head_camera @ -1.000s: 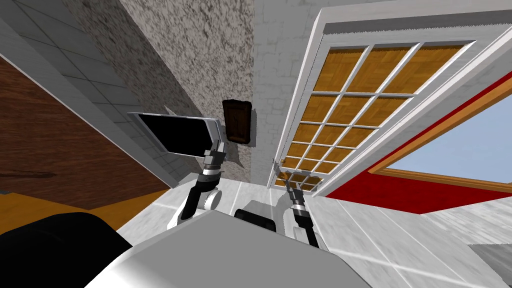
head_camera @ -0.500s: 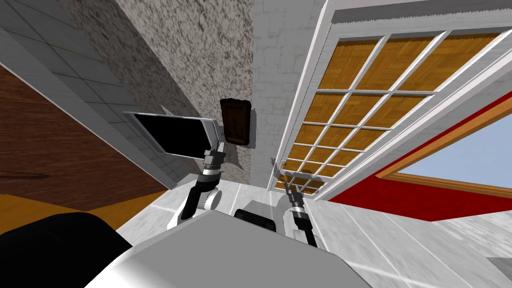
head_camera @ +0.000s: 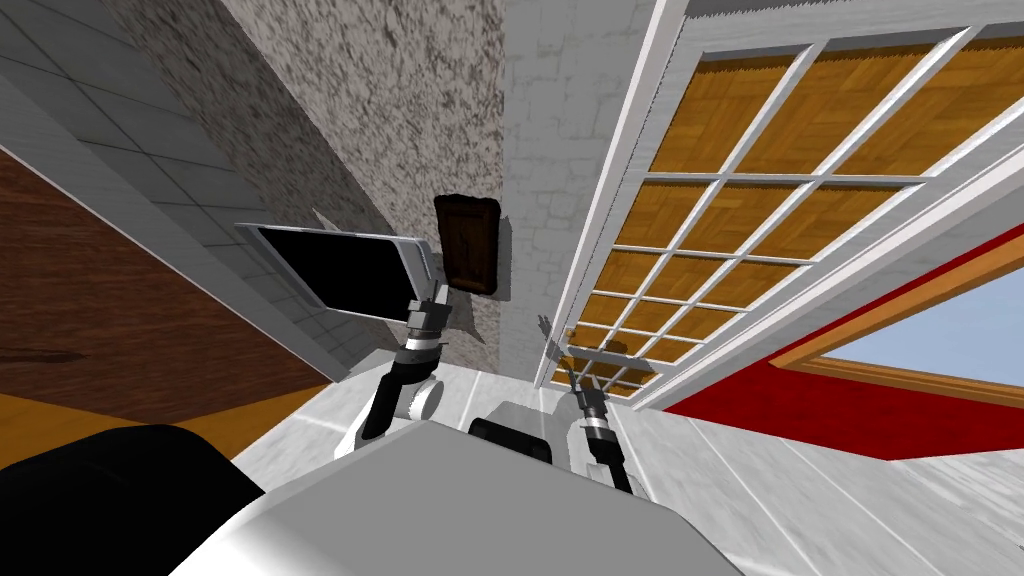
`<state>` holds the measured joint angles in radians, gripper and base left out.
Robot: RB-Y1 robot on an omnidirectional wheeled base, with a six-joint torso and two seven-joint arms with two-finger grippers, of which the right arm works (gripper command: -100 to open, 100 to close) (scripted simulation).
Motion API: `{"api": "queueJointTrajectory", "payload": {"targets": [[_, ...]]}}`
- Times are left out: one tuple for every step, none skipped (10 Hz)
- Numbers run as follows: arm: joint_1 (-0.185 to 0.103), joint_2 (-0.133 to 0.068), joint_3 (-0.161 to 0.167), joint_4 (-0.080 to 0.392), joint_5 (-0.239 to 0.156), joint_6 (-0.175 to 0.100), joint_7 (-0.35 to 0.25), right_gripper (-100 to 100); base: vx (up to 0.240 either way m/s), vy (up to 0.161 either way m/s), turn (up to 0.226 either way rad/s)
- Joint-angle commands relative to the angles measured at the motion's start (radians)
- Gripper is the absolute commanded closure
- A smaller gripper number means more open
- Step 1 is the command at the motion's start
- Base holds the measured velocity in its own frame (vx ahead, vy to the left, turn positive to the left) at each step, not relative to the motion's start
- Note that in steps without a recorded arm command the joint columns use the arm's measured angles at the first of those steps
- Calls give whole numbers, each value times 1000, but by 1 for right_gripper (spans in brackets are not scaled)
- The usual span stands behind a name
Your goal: Pull the door open
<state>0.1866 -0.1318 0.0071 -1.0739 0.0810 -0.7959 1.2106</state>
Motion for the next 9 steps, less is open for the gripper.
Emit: {"api": "queueJointTrajectory", "payload": {"targets": [[-4, -1, -1, 27, 0, -3, 33, -100, 123, -33, 23], [-11, -2, -2, 54, -1, -7, 57, -100, 162, -9, 30], [-14, -2, -3, 67, -1, -9, 69, -100, 141, -17, 17], [-21, -3, -4, 93, -1, -13, 92, -100, 151, -23, 20], [-26, -3, -5, 114, -1, -16, 111, -100, 169, -46, 22], [-31, -4, -6, 133, -2, -19, 127, -100, 135, -44, 27], [-36, -4, -7, 151, -2, -21, 143, -100, 131, -40, 12], [-40, -4, -8, 170, -2, -24, 160, -100, 128, -45, 10], [-43, -5, -9, 167, -3, -26, 148, -100, 54, -21, 5]]}}
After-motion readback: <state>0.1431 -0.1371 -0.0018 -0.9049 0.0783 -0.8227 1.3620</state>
